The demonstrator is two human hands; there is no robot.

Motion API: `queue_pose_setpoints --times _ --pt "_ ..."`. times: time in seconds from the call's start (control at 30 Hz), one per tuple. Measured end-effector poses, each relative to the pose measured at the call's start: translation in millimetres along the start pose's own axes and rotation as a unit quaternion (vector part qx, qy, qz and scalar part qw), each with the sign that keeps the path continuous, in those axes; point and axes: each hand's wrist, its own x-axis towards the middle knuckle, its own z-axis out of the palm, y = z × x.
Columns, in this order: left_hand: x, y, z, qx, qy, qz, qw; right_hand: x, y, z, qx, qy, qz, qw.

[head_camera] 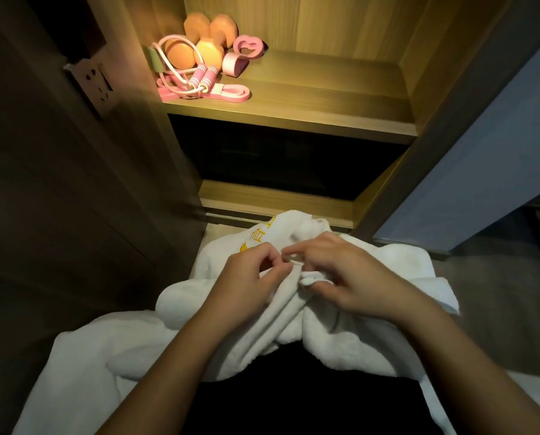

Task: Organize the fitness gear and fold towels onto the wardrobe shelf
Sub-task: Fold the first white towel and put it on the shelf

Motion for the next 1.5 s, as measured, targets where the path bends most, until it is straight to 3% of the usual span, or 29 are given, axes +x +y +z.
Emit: queue_pose_setpoints --times 0.1,0.2,0.3,0.4,0.47,0.57,0.73,0.83,0.97,1.07,1.2,1.37,1.43,1.5 --pt "-16 -9 -21 0.156 0.011 0.035 0.987 10 3 14 0.012 -0.038 0.011 0.999" --pt "-32 -15 -50 0.338 0.014 0.043 0.940 16 6 20 -0.022 -0.046 0.012 0.999" --pt "-47 -17 -69 0.267 -0.087 0.032 0.959 17 5 25 -0.035 -0.048 0.012 0.998" --pt "-53 -13 -60 0.218 -0.168 0.071 0.959 13 6 26 -0.004 -0.074 -0.029 0.997" --pt "-50 -15 -50 0.151 -0.132 0.037 0.979 10 7 26 0.010 -0.084 -0.031 0.996" --pt "-37 -25 -48 0.086 -0.031 -0.080 0.993 8 9 28 0.001 -0.069 -0.009 0.998" --pt "-23 -24 -40 0.319 -0.049 -0.101 0.941 9 13 34 0.008 -0.051 0.006 0.999" --pt "-14 -25 -37 0.374 -0.012 -0.123 0.919 6 14 33 0.027 -0.028 0.019 0.999" --pt "-5 -21 -26 0.434 -0.087 -0.149 0.884 7 16 36 0.003 -0.025 0.017 1.000" --pt "1 -19 -35 0.444 -0.094 -0.157 0.877 6 20 38 0.006 -0.021 0.027 0.999" --pt "0 -25 -75 0.374 -0.061 -0.186 0.907 8 26 43 0.011 -0.024 0.037 0.999" --pt "-6 -35 -70 0.226 0.060 -0.134 0.963 13 30 45 0.035 -0.027 0.062 0.997" --pt "-7 -37 -75 0.184 -0.032 -0.183 0.965 14 30 44 0.042 -0.020 0.084 0.995" --pt "-13 -44 -83 0.209 -0.202 -0.233 0.928 15 30 42 0.038 -0.016 0.102 0.994"
